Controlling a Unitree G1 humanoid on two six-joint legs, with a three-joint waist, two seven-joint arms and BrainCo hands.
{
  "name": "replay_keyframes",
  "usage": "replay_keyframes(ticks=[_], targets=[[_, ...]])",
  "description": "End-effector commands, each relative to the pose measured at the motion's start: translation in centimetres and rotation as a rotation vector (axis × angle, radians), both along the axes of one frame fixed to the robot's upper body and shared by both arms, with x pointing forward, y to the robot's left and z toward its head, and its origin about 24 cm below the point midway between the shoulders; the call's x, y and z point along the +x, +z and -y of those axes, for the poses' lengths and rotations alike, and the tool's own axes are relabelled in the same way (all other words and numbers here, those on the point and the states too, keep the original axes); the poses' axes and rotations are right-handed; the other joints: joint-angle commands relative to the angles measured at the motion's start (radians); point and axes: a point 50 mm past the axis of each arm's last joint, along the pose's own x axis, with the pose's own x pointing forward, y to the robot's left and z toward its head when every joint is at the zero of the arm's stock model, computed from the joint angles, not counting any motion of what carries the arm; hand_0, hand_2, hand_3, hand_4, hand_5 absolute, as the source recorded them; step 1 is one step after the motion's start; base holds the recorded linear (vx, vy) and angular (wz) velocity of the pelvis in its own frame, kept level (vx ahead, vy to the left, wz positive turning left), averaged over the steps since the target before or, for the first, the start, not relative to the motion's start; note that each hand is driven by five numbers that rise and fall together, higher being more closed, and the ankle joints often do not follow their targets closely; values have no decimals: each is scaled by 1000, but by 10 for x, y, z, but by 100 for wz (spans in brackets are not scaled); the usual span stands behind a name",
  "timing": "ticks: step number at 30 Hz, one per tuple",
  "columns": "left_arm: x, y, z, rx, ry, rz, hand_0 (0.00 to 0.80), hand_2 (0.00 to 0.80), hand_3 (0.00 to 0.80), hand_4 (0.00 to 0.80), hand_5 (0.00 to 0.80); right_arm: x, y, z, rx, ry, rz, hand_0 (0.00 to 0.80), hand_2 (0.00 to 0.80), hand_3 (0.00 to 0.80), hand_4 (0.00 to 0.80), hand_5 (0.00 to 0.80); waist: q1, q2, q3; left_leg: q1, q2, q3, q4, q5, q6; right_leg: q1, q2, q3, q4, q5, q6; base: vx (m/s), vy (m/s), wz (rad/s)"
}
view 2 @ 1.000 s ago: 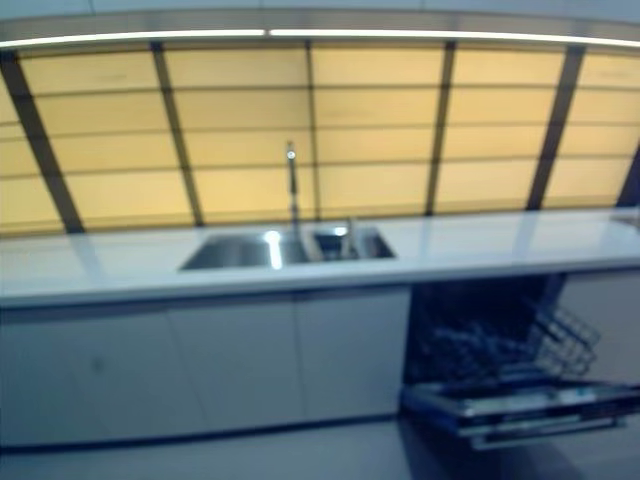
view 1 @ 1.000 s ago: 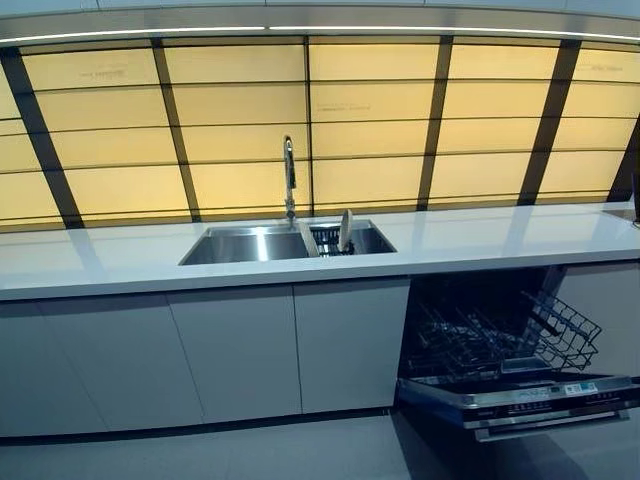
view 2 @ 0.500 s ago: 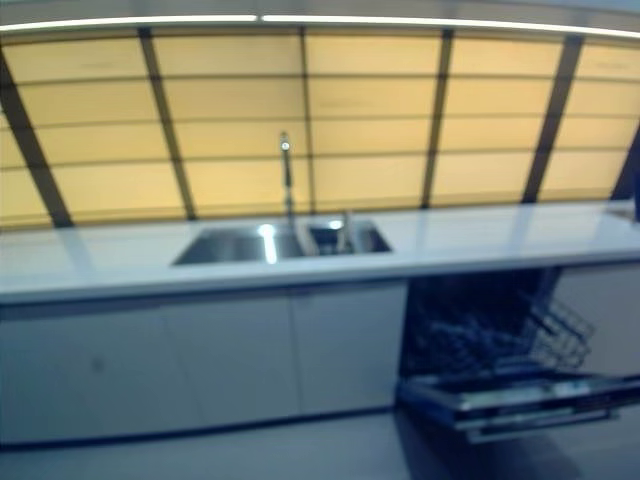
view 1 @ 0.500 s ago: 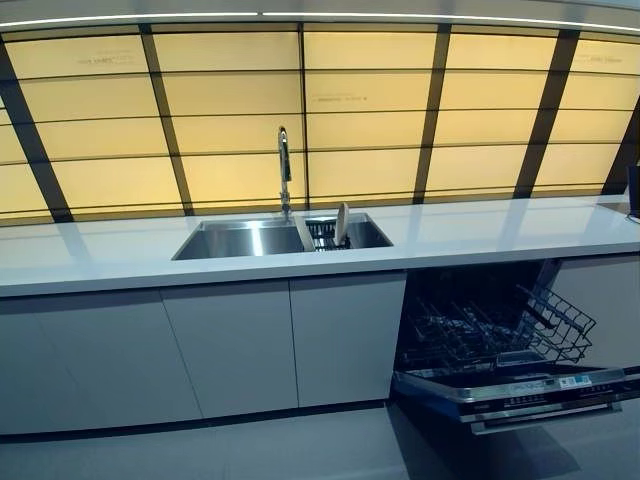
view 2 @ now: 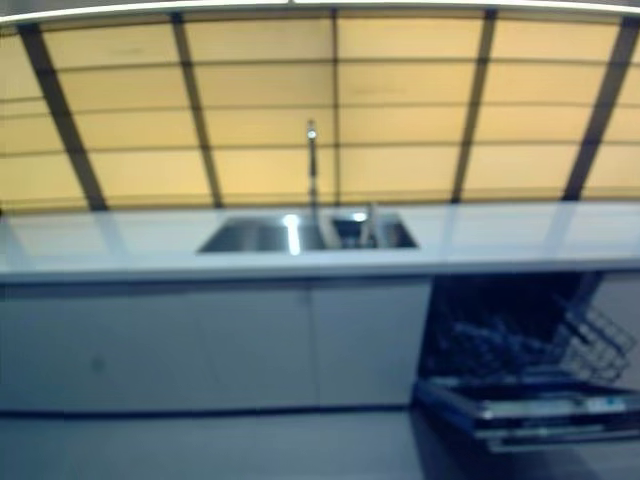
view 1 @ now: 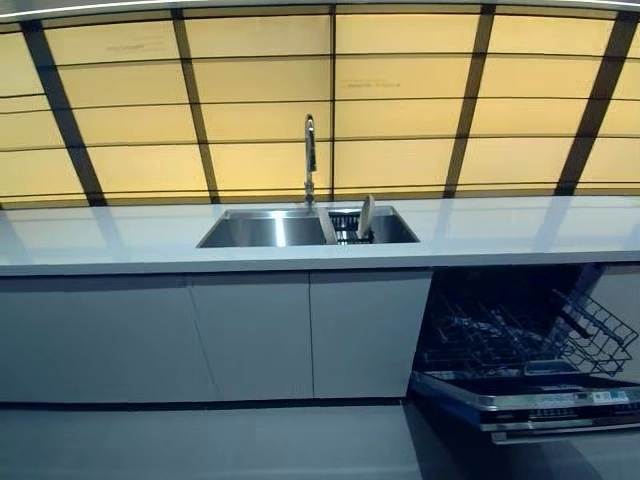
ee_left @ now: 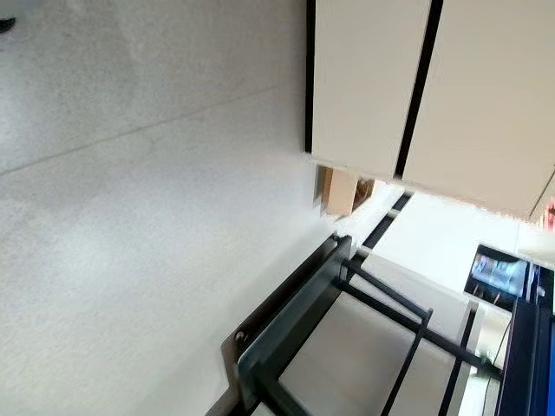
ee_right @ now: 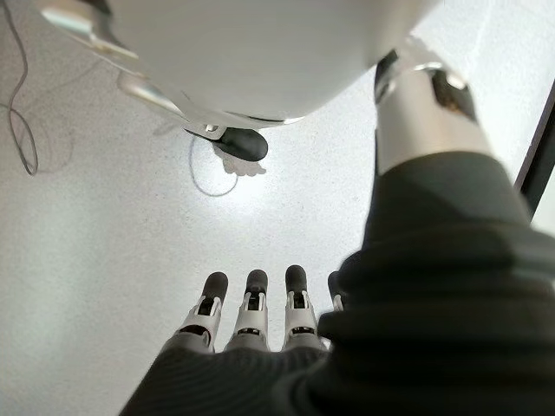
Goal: Take plates into dishwasher
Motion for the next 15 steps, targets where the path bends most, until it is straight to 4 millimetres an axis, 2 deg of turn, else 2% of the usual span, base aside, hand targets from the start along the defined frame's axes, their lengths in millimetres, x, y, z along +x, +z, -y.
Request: replay_keyframes(ticks=[1,8,12,14,15], targets=[[22,3,1,29,-22,37,0,0,0,0,0,16,-1,-20,0,54,-2,0,0,0,0,0,22,-45,31,-12,-107,-34,-4,-11,96,-4,46,3,14,13,9,11,-81,2],[31,6,-4,68,-46,69,0,0,0,0,0,17,0,-18,-3,23,-15,0,0,0,0,0,2,-49,55,15,-85,-33,9,-7,96,-12,72,22,85,-24,-15,25,-99,0],[34,6,-4,67,-34,82,0,0,0,0,0,18,0,-16,-4,16,-10,0,0,0,0,0,-1,-52,58,15,-82,-28,38,-19,93,-10,72,24,90,-28,-19,20,-39,-1],[39,8,-3,65,-10,116,0,0,0,0,0,22,2,-12,-6,14,1,0,0,0,0,0,-9,-75,82,-53,-77,-4,243,-68,82,-20,58,38,123,-37,-39,49,-106,-5],[40,8,-3,70,6,135,0,0,0,0,0,22,2,-11,-6,13,1,0,0,0,0,0,-10,-83,91,-77,-78,2,306,-84,87,-24,54,44,132,-41,-45,46,-102,-13]])
